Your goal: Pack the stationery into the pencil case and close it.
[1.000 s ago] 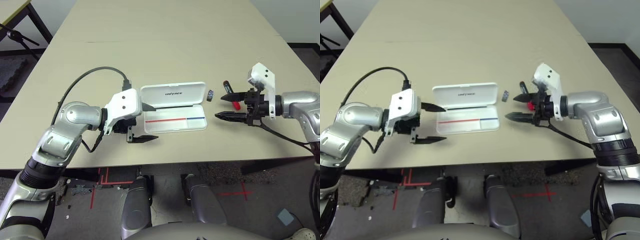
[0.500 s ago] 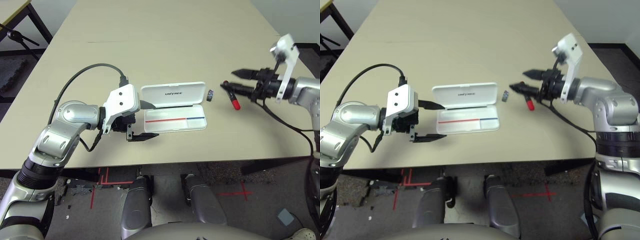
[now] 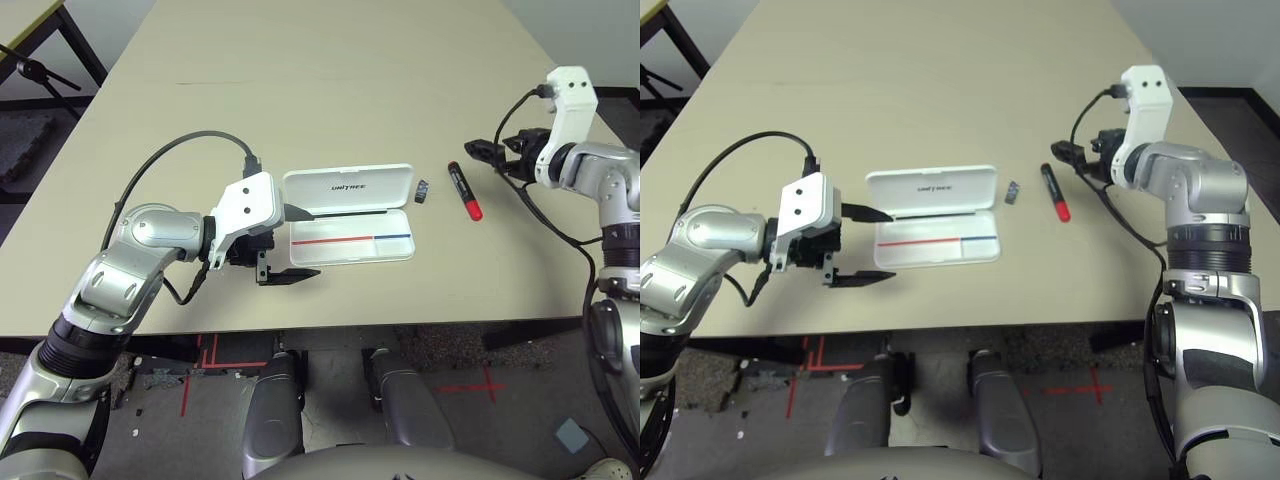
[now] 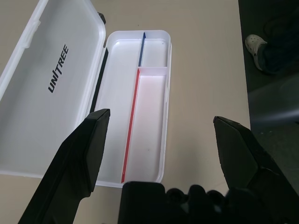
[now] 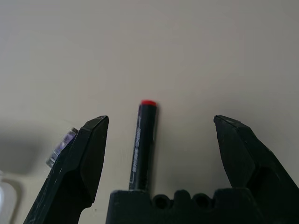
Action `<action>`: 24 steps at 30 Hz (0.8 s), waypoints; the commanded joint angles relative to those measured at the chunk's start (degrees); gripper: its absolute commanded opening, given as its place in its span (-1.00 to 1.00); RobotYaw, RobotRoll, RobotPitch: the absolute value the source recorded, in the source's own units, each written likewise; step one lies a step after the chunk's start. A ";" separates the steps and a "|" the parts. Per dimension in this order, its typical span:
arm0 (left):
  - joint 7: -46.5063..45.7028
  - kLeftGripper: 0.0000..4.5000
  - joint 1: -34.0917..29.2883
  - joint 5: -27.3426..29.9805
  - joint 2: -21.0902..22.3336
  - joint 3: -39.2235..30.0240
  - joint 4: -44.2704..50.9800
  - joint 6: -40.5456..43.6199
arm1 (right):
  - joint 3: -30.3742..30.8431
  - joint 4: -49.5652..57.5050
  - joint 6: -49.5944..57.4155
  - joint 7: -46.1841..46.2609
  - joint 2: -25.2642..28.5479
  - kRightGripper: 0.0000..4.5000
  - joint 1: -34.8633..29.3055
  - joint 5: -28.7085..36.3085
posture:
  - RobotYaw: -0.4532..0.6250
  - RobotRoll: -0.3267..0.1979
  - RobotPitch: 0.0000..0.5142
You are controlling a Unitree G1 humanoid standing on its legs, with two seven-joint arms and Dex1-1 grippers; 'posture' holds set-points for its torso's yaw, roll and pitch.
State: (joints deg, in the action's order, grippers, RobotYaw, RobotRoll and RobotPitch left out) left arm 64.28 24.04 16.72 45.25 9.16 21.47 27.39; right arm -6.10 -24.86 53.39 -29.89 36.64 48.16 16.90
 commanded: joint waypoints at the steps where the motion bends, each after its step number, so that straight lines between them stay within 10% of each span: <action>1: -0.44 0.99 -0.40 0.45 0.04 0.25 0.49 0.44 | 3.04 -3.38 -0.62 -1.38 -0.84 1.00 0.65 -2.05 | -0.33 0.25 -0.32; 15: -1.87 0.99 -0.37 0.18 -0.30 1.22 1.55 1.34 | 7.92 -18.36 -9.23 -4.40 -4.28 1.00 3.33 -8.99 | -0.29 0.25 -0.31; 24: -2.01 1.00 -0.57 0.19 -0.17 1.32 1.66 1.26 | 7.62 -16.62 -10.11 -7.00 -2.33 -0.29 3.94 -10.15 | -0.29 0.25 -0.30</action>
State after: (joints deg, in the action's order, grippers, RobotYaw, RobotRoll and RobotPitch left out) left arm 62.46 24.04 16.73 45.06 9.78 21.90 28.39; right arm 1.28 -42.07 42.73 -36.22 33.09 51.97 7.57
